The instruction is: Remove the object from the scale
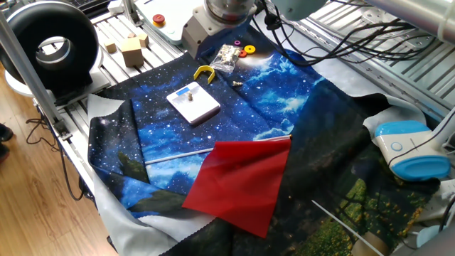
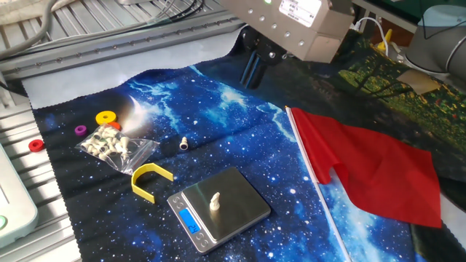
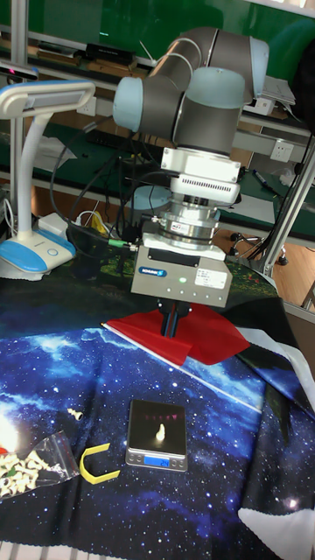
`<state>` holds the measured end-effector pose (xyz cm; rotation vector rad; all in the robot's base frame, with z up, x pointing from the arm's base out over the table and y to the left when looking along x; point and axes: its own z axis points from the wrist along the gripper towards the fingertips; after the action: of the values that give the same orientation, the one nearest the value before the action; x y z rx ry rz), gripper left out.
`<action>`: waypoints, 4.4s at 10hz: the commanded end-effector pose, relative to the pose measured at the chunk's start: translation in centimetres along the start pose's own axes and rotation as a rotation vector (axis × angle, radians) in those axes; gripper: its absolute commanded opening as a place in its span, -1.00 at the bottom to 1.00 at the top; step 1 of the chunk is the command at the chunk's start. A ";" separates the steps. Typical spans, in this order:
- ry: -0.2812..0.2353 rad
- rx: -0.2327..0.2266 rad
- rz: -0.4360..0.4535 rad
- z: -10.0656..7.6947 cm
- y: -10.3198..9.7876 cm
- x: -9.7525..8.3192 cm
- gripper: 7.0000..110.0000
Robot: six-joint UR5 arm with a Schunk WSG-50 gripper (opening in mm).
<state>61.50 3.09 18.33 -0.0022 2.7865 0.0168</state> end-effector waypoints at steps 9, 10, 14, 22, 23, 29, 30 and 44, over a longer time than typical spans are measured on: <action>-0.050 0.017 0.087 0.9 -1.8 -0.2 -1.00; -0.039 -0.005 0.069 0.9 -1.2 0.1 -1.00; -0.069 -0.028 0.088 0.8 -0.7 -0.7 -1.00; 0.056 -0.014 0.056 0.8 -0.8 1.3 -1.00; 0.080 -0.033 0.061 0.4 0.0 -1.4 -1.00; 0.093 -0.065 0.026 0.3 1.2 -6.5 -1.00; 0.093 -0.065 0.031 0.6 1.2 -6.2 -1.00; 0.116 -0.111 0.083 4.3 2.3 -0.6 -1.00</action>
<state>62.44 3.81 14.00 0.0433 2.9443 0.0875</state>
